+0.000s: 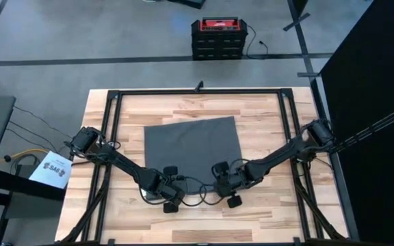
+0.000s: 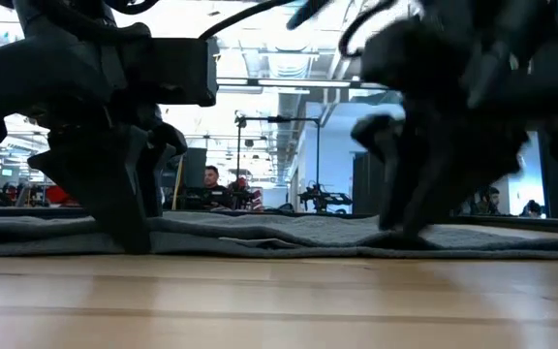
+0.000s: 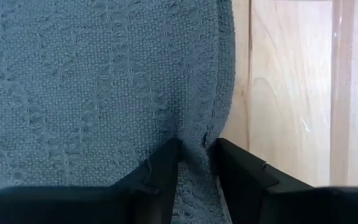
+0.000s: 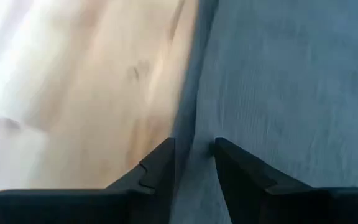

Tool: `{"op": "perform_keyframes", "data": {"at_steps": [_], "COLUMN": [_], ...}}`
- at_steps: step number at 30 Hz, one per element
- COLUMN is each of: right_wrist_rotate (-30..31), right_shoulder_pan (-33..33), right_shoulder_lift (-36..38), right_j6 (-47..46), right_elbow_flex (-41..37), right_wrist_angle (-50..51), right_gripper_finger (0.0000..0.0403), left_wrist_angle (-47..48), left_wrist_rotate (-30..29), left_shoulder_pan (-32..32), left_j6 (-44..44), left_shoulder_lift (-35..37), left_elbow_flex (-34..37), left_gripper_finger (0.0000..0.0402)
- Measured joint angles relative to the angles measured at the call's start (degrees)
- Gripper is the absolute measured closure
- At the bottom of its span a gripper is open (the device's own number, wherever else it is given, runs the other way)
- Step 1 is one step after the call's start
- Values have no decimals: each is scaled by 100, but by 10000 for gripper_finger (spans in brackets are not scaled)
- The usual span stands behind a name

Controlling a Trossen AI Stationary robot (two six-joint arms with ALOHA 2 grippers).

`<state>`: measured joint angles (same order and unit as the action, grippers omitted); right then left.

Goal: Roll towel
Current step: Fold the gray towel

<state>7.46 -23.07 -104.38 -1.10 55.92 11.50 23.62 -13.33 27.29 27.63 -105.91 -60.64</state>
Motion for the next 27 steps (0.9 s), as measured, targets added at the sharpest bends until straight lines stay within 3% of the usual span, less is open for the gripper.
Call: {"op": "perform_keyframes", "data": {"at_steps": [12, 14, 19, 24, 27], "right_wrist_rotate": [-2, -30, -33, 236, 480], "right_shoulder_pan": [58, 72, 158, 197, 203], "right_shoulder_lift": [3, 3, 3, 47, 75], "right_j6": [-31, 8, 126, 315, 439], "right_elbow_flex": [4, 4, 4, 122, 344], "right_wrist_angle": [-104, -111, -102, -18, 173], "right_gripper_finger": [294, 309, 390, 399, 399], "left_wrist_angle": [4, 9, 610, 1227, 1078], "left_wrist_rotate": [3, 3, 5, 5, 3], "left_shoulder_pan": [13, 13, 11, 46, 61], "left_j6": [16, 24, 71, 25, -56], "left_shoulder_lift": [0, 0, -9, -9, -9], "left_elbow_flex": [0, -3, -394, -915, -1024], "left_gripper_finger": [306, 306, 306, 306, 306]}}
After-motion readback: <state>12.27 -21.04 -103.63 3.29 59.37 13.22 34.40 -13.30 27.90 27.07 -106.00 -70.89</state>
